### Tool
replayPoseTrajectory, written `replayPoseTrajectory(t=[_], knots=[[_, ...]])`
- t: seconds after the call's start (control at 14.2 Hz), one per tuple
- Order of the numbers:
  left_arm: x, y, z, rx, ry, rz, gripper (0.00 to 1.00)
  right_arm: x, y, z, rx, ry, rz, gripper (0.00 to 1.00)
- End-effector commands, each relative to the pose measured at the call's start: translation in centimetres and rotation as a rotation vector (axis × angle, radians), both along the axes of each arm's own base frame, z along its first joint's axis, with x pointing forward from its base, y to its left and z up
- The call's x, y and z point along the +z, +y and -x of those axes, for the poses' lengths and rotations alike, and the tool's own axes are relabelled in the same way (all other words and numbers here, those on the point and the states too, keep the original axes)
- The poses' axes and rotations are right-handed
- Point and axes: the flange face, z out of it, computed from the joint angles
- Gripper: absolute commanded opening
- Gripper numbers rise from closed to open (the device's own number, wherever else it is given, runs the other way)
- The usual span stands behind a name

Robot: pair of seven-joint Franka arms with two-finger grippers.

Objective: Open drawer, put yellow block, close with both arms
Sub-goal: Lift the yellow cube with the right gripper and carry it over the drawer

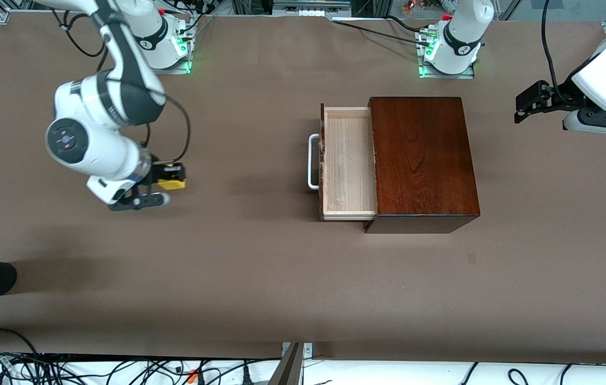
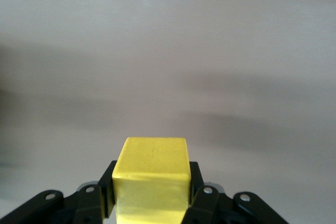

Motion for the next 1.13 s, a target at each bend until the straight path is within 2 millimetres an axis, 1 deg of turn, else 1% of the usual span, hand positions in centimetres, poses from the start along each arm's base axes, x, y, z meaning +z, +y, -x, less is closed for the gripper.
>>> replayPoseTrajectory(t=[0.0, 0.14, 0.21, 0.42, 0.63, 0.7, 0.77, 0.92, 0.99, 1.06], knots=[[0.6, -0.2, 0.6, -0.027, -0.003, -0.024, 1.00, 2.5, 7.0, 1.1, -0.062, -0.004, -0.011, 0.14], [0.6, -0.2, 0.6, -0.027, -0.003, -0.024, 1.00, 3.5, 11.5, 2.3, -0.097, -0.021, -0.011, 0.14], [0.6, -0.1, 0.6, -0.026, -0.003, -0.024, 1.00, 3.6, 14.1, 3.1, -0.106, -0.025, -0.011, 0.14], [0.6, -0.2, 0.6, -0.027, -0.001, -0.024, 1.00, 4.1, 20.7, 5.7, -0.148, -0.041, -0.019, 0.14], [0.6, -0.2, 0.6, -0.027, -0.003, -0.024, 1.00, 4.7, 26.5, 8.5, -0.181, -0.052, -0.031, 0.14], [0.6, -0.2, 0.6, -0.027, -0.003, -0.023, 1.00, 4.5, 28.2, 9.4, -0.191, -0.058, -0.039, 0.14], [0.6, -0.2, 0.6, -0.027, -0.003, -0.023, 1.00, 4.3, 30.4, 10.6, -0.191, -0.075, -0.060, 0.14], [0.6, -0.3, 0.6, -0.029, -0.003, -0.023, 1.00, 3.5, 33.4, 12.6, -0.203, -0.096, -0.091, 0.14], [0.6, -0.2, 0.6, -0.027, -0.003, -0.023, 1.00, 3.5, 34.6, 13.5, -0.193, -0.105, -0.105, 0.14], [0.6, -0.2, 0.6, -0.027, -0.003, -0.023, 1.00, 3.3, 35.4, 14.0, -0.184, -0.111, -0.114, 0.14]])
